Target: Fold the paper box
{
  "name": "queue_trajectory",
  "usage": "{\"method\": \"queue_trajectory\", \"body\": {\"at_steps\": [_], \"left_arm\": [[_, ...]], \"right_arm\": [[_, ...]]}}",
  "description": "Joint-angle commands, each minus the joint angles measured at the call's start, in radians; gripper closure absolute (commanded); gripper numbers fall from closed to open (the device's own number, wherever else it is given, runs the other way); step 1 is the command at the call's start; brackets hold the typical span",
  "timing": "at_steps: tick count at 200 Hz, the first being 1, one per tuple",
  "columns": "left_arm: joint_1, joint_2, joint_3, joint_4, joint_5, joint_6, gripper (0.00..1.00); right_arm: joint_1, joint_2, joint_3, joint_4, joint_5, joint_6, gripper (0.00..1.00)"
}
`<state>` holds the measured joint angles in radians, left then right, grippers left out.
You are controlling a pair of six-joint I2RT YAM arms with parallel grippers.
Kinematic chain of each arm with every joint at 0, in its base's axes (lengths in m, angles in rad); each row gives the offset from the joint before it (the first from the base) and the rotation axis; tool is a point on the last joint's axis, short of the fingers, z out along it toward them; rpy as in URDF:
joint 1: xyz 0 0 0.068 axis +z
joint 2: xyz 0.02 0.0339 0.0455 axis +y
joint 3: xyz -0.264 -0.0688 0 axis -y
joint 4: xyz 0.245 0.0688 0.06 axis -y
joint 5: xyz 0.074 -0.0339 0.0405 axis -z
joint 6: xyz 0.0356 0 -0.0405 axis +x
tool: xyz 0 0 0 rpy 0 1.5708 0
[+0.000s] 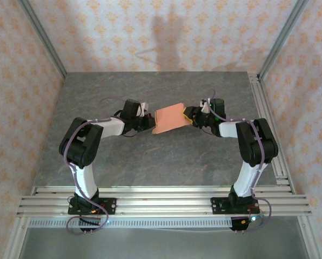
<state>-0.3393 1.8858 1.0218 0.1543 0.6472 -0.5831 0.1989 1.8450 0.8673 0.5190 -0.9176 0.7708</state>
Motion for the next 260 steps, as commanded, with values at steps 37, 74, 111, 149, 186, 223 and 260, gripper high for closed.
{"method": "queue_trajectory", "body": {"at_steps": [37, 74, 111, 149, 186, 223, 260], "left_arm": [[0.001, -0.045, -0.038, 0.015, -0.031, 0.022, 0.63], [-0.003, -0.136, -0.104, 0.117, -0.084, 0.085, 0.35], [-0.048, -0.276, -0.145, 0.075, -0.196, 0.27, 0.22], [-0.14, -0.433, -0.205, 0.06, -0.33, 0.614, 0.16], [-0.274, -0.521, -0.271, 0.126, -0.472, 0.984, 0.16], [-0.358, -0.503, -0.294, 0.247, -0.617, 1.229, 0.04], [-0.414, -0.451, -0.259, 0.307, -0.681, 1.345, 0.03]], "right_arm": [[-0.004, -0.019, -0.007, 0.024, -0.011, -0.004, 0.61], [-0.005, -0.048, 0.007, -0.05, 0.021, -0.038, 0.6], [-0.018, -0.092, 0.009, -0.08, 0.028, -0.027, 0.6], [-0.046, -0.15, 0.011, -0.136, 0.019, -0.033, 0.6], [-0.068, -0.224, 0.015, -0.186, -0.008, -0.006, 0.6], [-0.088, -0.302, 0.006, -0.222, -0.051, 0.047, 0.6], [-0.118, -0.388, -0.001, -0.277, -0.075, 0.08, 0.6]]}}
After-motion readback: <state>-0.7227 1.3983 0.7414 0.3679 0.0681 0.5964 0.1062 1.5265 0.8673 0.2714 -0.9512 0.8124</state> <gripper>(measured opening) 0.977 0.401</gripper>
